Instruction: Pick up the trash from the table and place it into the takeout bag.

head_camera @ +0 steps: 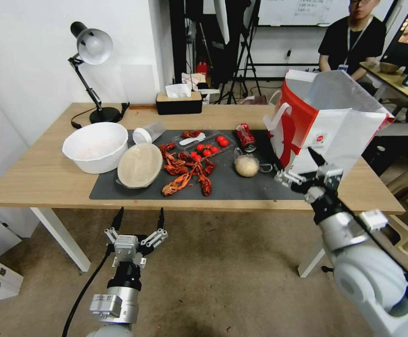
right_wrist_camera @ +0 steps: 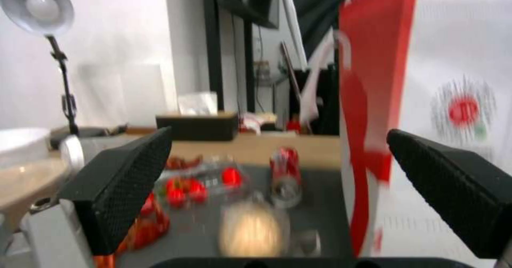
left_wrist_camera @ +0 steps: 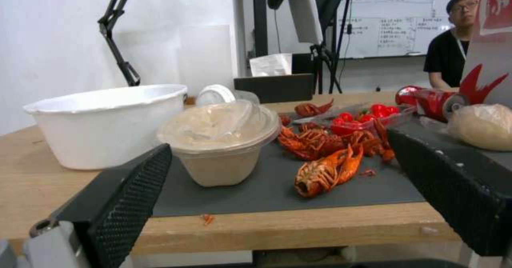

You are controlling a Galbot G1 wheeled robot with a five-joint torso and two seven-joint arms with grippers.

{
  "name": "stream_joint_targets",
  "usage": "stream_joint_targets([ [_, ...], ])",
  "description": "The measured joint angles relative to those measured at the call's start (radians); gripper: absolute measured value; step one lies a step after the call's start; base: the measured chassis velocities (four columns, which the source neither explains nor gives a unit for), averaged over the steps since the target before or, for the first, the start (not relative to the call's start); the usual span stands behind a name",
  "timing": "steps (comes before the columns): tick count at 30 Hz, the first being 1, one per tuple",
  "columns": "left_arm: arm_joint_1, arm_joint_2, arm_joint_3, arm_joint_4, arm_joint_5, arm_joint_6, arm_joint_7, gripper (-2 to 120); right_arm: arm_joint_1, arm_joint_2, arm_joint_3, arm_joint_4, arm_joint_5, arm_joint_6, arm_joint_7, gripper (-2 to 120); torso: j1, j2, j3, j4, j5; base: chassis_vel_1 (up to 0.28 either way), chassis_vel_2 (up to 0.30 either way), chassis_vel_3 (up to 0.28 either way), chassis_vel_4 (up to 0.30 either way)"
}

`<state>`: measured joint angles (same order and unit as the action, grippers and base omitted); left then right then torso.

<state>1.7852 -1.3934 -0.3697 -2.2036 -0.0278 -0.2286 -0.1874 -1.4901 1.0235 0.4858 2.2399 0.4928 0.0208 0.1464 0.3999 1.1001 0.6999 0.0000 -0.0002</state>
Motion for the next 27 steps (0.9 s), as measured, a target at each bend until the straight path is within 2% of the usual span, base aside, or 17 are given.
stream_joint_targets([
  [7,-0.003,0.006,-0.003,0.004,-0.008,-0.002,0.0,100,-0.122,0.075,-0.013,-0.042,-0.077,0.068,0.009,100,0.0,0.0,0.0,0.0,0.0001,0.0,0.0,0.0,0.0],
  [13,-0.006,0.01,-0.003,0.008,-0.013,-0.002,0.001,100,-0.199,0.107,-0.017,-0.073,-0.105,0.103,0.005,100,0.0,0.0,0.0,0.0,0.0001,0.0,0.0,0.0,0.0],
  [27,-0.011,0.012,-0.001,0.024,-0.018,0.011,0.019,100,-0.207,0.117,-0.037,-0.096,-0.117,0.104,0.004,100,0.0,0.0,0.0,0.0,0.0001,0.0,0.0,0.0,0.0],
])
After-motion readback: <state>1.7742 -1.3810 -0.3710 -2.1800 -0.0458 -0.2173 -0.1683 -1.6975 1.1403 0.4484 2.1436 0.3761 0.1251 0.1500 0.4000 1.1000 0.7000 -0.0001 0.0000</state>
